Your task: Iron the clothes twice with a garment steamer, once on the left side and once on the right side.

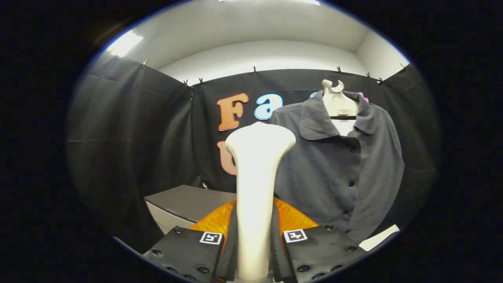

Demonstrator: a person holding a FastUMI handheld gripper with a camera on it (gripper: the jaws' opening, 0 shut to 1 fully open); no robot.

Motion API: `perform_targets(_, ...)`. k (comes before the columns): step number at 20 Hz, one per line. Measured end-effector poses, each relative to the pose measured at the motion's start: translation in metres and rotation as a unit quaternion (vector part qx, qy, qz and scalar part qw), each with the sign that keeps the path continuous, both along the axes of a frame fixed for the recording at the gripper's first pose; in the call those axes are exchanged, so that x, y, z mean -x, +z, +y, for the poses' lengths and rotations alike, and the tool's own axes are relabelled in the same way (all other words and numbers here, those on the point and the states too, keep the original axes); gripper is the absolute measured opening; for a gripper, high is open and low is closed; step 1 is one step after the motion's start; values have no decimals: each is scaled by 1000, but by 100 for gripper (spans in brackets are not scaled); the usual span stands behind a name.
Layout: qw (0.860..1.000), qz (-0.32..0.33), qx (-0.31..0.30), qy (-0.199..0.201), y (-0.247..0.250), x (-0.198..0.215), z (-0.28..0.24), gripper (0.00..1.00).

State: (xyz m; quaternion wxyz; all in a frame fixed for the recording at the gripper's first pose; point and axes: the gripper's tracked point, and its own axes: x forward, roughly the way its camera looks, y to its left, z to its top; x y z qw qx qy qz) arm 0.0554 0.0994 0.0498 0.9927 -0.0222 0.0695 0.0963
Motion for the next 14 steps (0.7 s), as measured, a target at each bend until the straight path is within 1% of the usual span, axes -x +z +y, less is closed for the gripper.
perform_targets(3,999,-11,9,-31,6,7,-39,43)
perform_targets(7,998,-22,21,-55,3,14,-72,43)
perform_targets(10,998,-15,20,-61,-6,11,-85,43)
perform_targets(14,997,-1,15,-70,-24,-10,-96,43)
